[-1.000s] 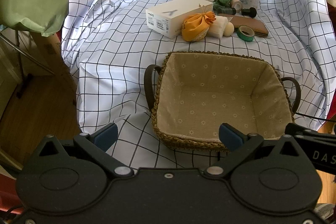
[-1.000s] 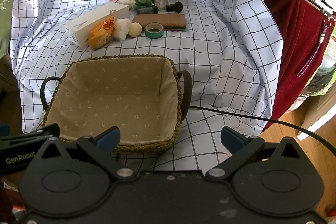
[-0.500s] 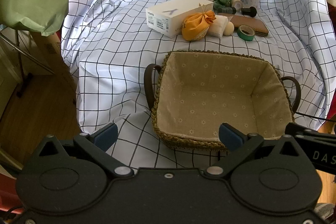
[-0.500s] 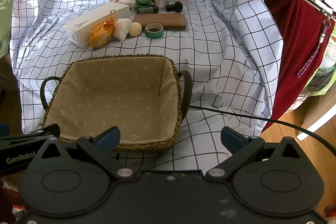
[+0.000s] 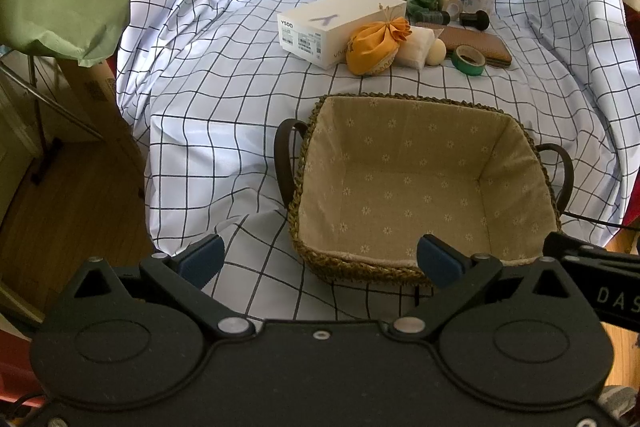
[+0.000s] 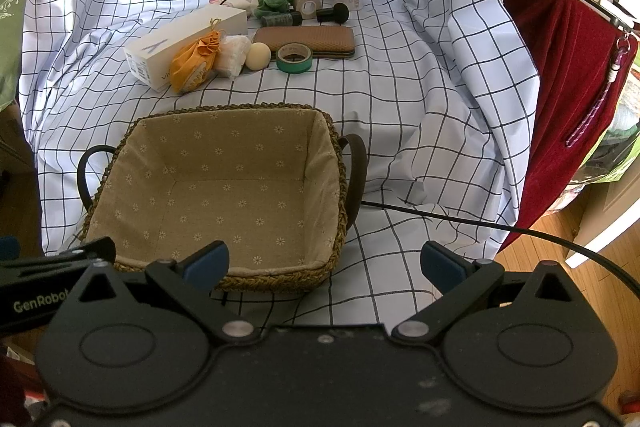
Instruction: Organize soft objects
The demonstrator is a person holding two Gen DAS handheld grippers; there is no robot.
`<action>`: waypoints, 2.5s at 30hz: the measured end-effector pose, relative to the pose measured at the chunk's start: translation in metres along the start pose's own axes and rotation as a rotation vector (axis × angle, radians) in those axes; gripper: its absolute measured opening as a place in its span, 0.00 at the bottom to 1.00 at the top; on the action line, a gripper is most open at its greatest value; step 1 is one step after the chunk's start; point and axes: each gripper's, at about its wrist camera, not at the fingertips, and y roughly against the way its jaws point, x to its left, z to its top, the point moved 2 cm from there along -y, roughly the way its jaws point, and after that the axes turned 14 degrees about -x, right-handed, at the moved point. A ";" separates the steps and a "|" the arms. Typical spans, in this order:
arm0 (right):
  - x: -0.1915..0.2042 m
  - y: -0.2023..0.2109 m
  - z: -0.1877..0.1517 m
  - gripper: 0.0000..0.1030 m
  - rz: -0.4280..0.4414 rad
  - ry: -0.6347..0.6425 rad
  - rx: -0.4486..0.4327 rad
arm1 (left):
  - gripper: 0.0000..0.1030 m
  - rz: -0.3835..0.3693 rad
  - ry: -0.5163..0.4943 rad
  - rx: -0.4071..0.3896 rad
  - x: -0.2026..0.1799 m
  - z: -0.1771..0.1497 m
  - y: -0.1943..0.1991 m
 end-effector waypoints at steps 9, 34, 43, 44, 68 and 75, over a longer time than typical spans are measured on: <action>-0.002 -0.004 0.000 0.99 0.016 -0.013 0.011 | 0.96 -0.019 0.021 -0.005 0.002 -0.005 -0.003; -0.010 -0.090 0.105 0.91 0.071 -0.037 -0.092 | 0.88 -0.116 -0.029 -0.028 0.005 0.092 -0.077; -0.019 -0.158 0.166 0.89 0.060 -0.053 -0.158 | 0.88 -0.124 -0.027 -0.033 0.004 0.156 -0.149; -0.021 -0.166 0.172 0.89 0.063 -0.055 -0.160 | 0.88 -0.122 -0.032 -0.035 0.003 0.163 -0.157; -0.032 -0.365 0.236 0.84 0.013 -0.014 -0.073 | 0.88 -0.152 -0.174 0.002 -0.030 0.264 -0.329; -0.028 -0.398 0.243 0.71 0.001 -0.021 -0.048 | 0.90 -0.207 -0.200 0.011 -0.043 0.266 -0.343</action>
